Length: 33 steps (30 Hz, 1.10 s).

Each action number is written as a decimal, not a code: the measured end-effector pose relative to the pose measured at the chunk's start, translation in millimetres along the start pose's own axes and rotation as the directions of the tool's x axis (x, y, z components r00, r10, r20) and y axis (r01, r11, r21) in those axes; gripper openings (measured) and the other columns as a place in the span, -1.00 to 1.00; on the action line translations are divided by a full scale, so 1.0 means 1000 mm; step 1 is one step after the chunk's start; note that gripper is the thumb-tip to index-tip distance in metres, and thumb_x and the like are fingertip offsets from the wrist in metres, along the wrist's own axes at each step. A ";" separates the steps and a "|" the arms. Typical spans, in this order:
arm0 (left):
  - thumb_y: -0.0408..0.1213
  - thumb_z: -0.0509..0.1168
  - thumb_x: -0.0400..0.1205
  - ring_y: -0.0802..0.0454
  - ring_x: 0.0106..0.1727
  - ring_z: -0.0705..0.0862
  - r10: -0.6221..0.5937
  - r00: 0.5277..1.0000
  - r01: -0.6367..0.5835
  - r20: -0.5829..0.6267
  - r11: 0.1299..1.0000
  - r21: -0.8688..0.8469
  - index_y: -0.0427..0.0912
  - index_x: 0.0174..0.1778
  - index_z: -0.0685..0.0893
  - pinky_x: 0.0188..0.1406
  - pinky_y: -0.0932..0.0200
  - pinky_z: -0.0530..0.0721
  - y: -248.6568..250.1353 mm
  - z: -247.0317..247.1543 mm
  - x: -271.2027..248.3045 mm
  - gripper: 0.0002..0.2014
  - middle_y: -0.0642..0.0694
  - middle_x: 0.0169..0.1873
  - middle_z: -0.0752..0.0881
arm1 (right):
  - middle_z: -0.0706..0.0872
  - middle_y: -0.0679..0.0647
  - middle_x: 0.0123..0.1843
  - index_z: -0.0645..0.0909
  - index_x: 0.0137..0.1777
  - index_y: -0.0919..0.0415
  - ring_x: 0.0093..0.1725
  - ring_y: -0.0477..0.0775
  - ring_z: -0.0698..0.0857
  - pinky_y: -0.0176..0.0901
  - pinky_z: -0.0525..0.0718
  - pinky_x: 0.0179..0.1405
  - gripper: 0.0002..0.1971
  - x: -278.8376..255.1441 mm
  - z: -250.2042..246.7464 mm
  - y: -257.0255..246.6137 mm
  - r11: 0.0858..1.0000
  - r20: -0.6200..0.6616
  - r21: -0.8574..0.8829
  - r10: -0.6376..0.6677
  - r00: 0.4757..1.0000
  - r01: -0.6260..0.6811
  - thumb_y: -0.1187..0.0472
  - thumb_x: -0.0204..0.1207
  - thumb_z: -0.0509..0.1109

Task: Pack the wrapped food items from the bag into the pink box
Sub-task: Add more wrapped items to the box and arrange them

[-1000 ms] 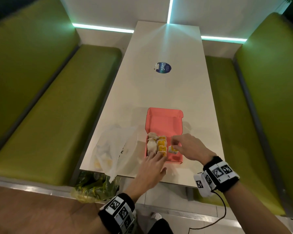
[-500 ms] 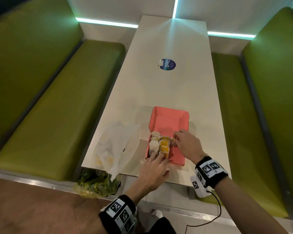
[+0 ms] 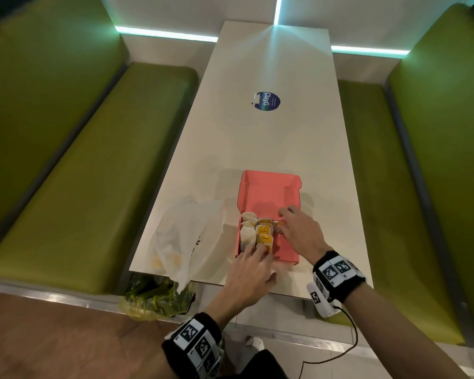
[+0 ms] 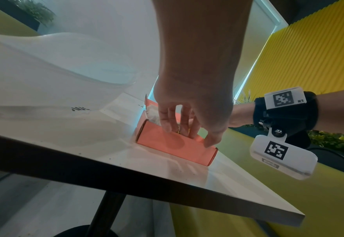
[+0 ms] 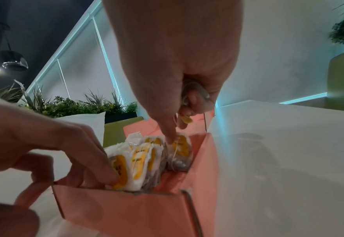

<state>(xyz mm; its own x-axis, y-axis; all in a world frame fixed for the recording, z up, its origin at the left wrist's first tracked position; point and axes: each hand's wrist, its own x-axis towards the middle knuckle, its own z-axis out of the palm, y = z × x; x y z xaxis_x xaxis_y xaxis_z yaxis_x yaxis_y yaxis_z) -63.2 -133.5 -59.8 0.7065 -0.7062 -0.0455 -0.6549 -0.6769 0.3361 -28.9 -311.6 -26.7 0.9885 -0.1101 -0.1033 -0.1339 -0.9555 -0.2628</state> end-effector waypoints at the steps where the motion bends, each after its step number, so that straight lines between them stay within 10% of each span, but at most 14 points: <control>1: 0.03 0.29 0.65 -0.20 0.33 0.58 0.002 1.000 -0.002 -0.011 1.000 0.004 -0.07 0.37 0.58 0.17 -0.10 0.69 0.000 0.000 0.000 -0.58 -0.08 0.32 0.62 | 0.61 0.03 0.16 0.54 0.27 0.14 0.04 0.16 0.69 -0.07 0.56 -0.20 -0.77 0.000 -0.002 -0.001 1.000 -0.003 0.031 0.005 1.000 -0.005 0.10 0.68 0.30; 7: 0.00 0.31 0.62 -0.18 0.31 0.59 0.023 0.996 -0.026 -0.081 0.999 -0.036 -0.04 0.31 0.56 0.16 -0.08 0.71 -0.003 -0.003 0.002 -0.63 -0.05 0.28 0.62 | 0.63 -0.03 -0.10 0.62 0.14 0.17 -0.12 0.06 0.66 -0.06 0.65 -0.18 -0.85 -0.008 -0.009 0.003 0.952 -0.086 0.298 0.097 0.992 -0.067 0.18 0.62 0.41; 12: -0.01 0.23 0.67 -0.02 0.14 0.57 -0.060 0.984 0.005 -0.168 0.951 -0.309 -0.02 0.23 0.61 0.01 0.02 0.68 -0.003 -0.020 0.011 -0.72 0.05 0.16 0.62 | 0.72 -0.05 -0.32 0.69 -0.13 0.13 -0.32 -0.18 0.66 -0.43 0.57 -0.29 -0.94 -0.024 -0.010 0.002 0.756 -0.229 0.653 0.252 0.940 -0.043 0.24 0.57 0.50; 16: -0.17 0.29 0.74 0.06 0.00 0.69 -0.266 0.963 0.090 -0.043 0.466 -0.880 -0.04 0.24 0.64 -0.12 0.16 0.71 0.010 -0.044 0.024 -0.82 -0.04 0.05 0.70 | 0.74 -0.07 -0.25 0.70 -0.12 0.16 -0.25 -0.12 0.67 -0.26 0.64 -0.18 -0.92 -0.035 -0.018 -0.010 0.530 -0.249 0.846 0.285 0.926 0.065 0.26 0.62 0.44; 19: -0.23 0.32 0.74 0.03 -0.09 0.76 -0.321 0.942 0.158 0.101 0.157 -0.975 -0.11 0.30 0.61 -0.24 0.05 0.76 0.018 -0.062 0.029 -0.77 -0.20 0.02 0.75 | 0.68 -0.01 -0.25 0.67 -0.09 0.25 -0.25 -0.06 0.62 -0.14 0.64 -0.26 -0.91 -0.037 -0.022 -0.020 0.396 -0.239 0.912 0.300 0.924 0.108 0.29 0.65 0.40; 26: -0.40 0.37 0.68 0.05 -0.46 0.64 -0.384 0.922 0.108 0.046 0.143 -0.984 -0.12 0.14 0.65 -0.45 0.12 0.73 0.025 -0.071 0.029 -0.84 -0.21 -0.09 0.76 | 0.65 0.02 -0.24 0.64 0.02 0.30 -0.26 -0.04 0.61 -0.09 0.63 -0.38 -0.87 -0.043 -0.025 -0.037 0.291 -0.187 0.952 0.304 0.934 0.096 0.23 0.70 0.32; 30: -0.47 0.36 0.67 0.03 -0.27 0.68 -0.388 0.921 0.050 -0.037 0.210 -0.977 -0.34 0.06 0.65 -0.47 0.15 0.69 0.029 -0.069 0.028 -0.91 0.31 -0.27 0.68 | 0.57 -0.07 -0.18 0.64 0.13 0.15 -0.20 0.00 0.58 0.12 0.64 -0.19 -0.76 -0.045 -0.024 -0.046 0.308 -0.165 0.948 0.280 0.946 0.075 0.08 0.79 0.16; 33: -0.50 0.35 0.65 0.17 -0.30 0.68 -0.380 0.924 0.048 -0.047 0.237 -0.970 -0.39 0.00 0.64 -0.47 0.18 0.63 0.031 -0.070 0.029 -0.95 0.35 -0.34 0.66 | 0.46 0.15 -0.09 0.58 0.24 0.20 -0.29 -0.11 0.59 -0.12 0.66 -0.38 -0.67 -0.050 -0.029 -0.053 0.227 -0.106 0.973 0.283 0.953 0.041 0.07 0.82 0.02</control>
<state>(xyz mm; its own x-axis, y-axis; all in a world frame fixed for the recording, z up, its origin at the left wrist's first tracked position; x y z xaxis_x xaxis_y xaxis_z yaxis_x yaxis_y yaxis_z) -44.7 -160.4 15.0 0.9141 -0.3856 -0.1251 0.1385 0.0070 0.9903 -69.5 -263.0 20.7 0.9116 -0.4047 -0.0715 -0.0582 0.0451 -0.9973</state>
